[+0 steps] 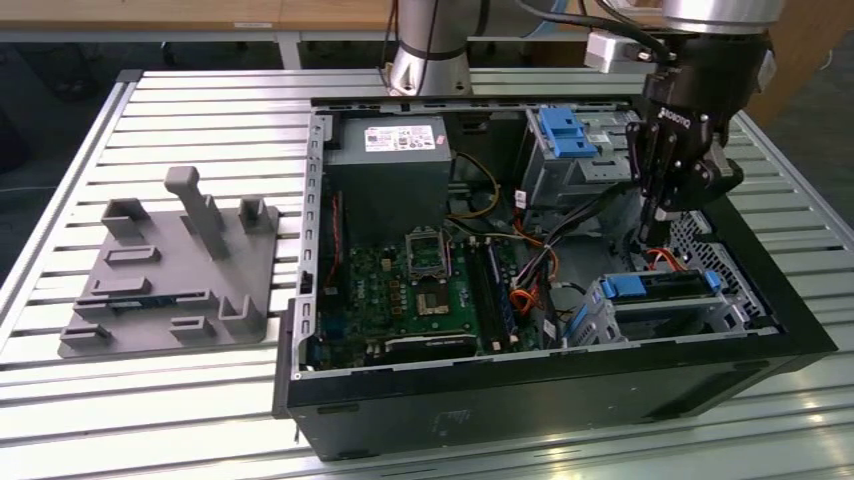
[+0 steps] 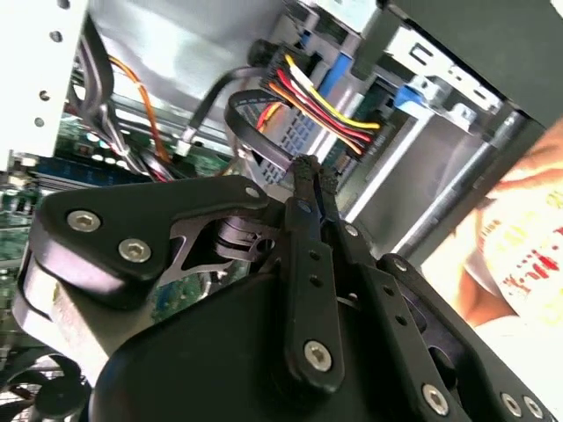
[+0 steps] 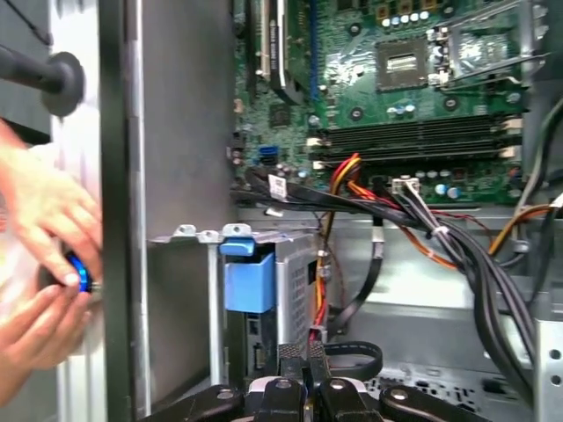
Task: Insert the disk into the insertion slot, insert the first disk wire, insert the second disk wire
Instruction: 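Insert the second disk wire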
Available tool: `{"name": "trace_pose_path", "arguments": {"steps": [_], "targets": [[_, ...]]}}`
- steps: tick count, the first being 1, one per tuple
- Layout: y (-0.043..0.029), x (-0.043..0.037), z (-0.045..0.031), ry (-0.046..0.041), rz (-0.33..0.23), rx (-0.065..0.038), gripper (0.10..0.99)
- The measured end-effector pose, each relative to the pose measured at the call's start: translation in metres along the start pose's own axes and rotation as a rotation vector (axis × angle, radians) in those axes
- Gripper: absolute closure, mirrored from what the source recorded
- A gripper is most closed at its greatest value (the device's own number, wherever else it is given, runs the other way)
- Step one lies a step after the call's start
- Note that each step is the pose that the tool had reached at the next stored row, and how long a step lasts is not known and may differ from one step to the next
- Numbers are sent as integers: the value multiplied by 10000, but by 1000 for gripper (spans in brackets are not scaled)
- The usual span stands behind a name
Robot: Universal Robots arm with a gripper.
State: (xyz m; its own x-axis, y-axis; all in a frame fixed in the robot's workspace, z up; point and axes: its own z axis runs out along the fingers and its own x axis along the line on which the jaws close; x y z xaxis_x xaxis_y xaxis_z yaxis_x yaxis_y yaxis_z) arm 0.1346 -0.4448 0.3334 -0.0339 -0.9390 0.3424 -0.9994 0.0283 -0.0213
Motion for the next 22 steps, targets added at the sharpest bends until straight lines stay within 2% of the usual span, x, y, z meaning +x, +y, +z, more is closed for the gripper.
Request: {"name": "trace_pose_path", "arguments": {"steps": [3, 6, 8, 10, 16, 17, 22], "targets": [[-1, 46, 13, -216, 3, -6, 937], [-3, 93, 30, -489, 6, -15, 937], [-4, 123, 39, -640, 7, -20, 937], [-5, 159, 44, -726, 8, -23, 937], [-9, 283, 59, -900, 10, -29, 937], [-9, 300, 65, -971, 10, -31, 937], [-12, 380, 95, -1560, 17, -51, 937]]}}
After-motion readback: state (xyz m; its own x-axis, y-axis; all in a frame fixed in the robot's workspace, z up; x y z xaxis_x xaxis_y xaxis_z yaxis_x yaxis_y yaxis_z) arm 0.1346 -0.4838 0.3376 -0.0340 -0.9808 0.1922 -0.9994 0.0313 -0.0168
